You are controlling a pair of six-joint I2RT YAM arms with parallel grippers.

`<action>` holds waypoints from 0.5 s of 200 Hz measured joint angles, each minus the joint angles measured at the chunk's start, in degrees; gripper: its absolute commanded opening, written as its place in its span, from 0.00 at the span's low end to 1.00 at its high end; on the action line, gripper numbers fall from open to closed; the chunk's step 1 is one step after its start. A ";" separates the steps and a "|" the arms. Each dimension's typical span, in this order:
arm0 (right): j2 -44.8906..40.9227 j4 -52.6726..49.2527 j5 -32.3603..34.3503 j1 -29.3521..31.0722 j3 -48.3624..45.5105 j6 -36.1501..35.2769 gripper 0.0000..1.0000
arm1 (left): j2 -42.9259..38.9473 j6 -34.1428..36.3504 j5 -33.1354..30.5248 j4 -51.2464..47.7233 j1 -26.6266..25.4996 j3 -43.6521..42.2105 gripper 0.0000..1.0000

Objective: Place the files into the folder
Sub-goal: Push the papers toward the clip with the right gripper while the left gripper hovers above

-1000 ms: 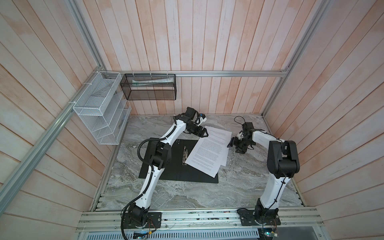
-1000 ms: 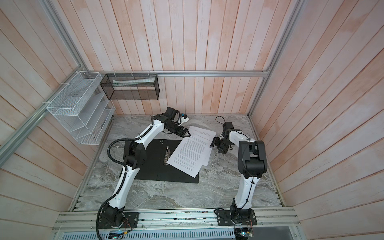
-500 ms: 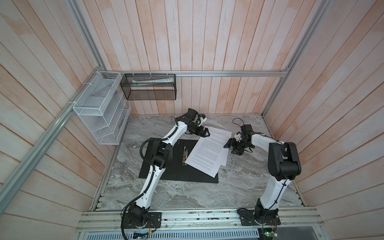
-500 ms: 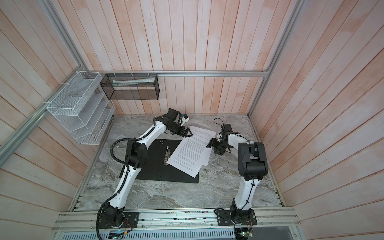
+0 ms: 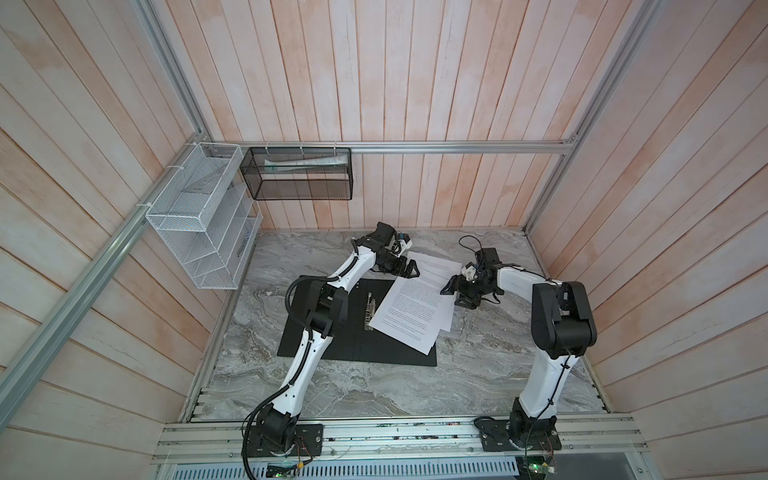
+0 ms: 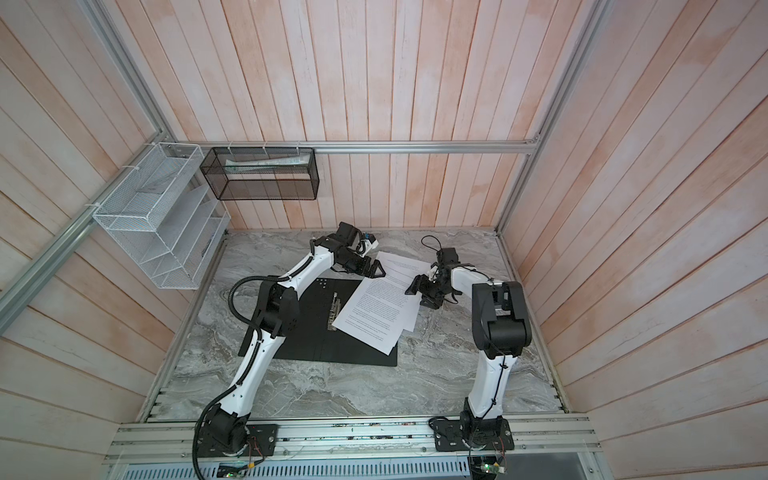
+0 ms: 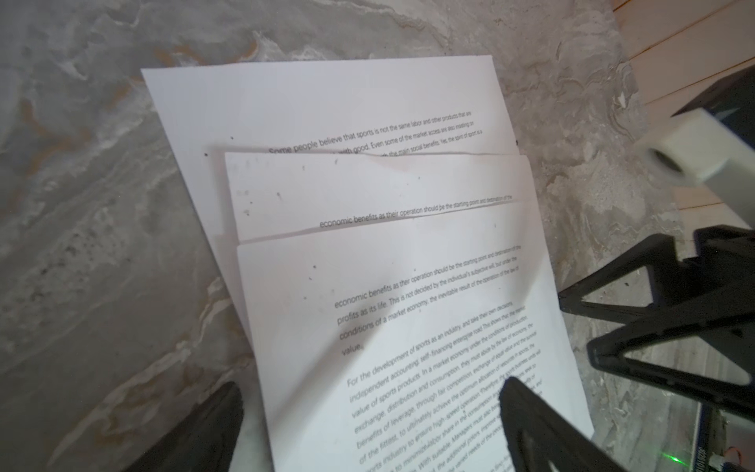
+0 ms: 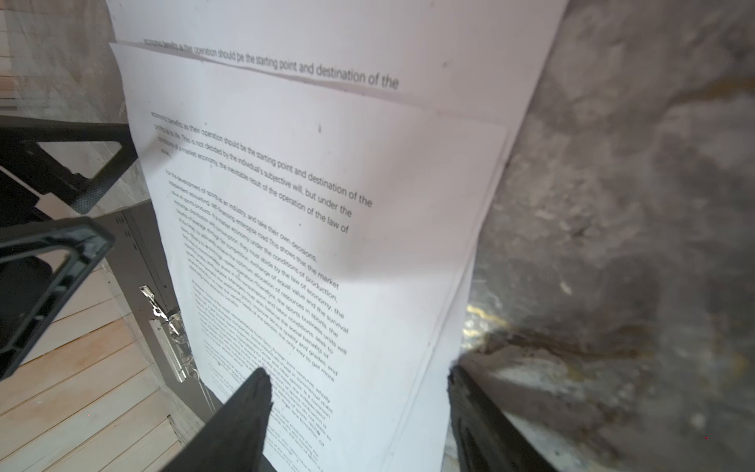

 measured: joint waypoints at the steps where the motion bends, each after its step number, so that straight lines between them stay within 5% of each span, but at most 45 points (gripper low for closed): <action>1: 0.02 0.02 -0.02 0.02 0.00 0.02 0.71 | 0.00 -0.02 0.04 0.00 0.00 0.00 0.96; 32: 0.33 0.94 -1.11 0.37 0.09 0.26 0.71 | 0.20 -2.29 3.02 0.00 0.02 0.00 0.83; 100: 0.57 1.51 -2.80 0.39 0.04 0.24 0.69 | -2.01 -8.39 6.38 0.44 0.17 -3.43 0.74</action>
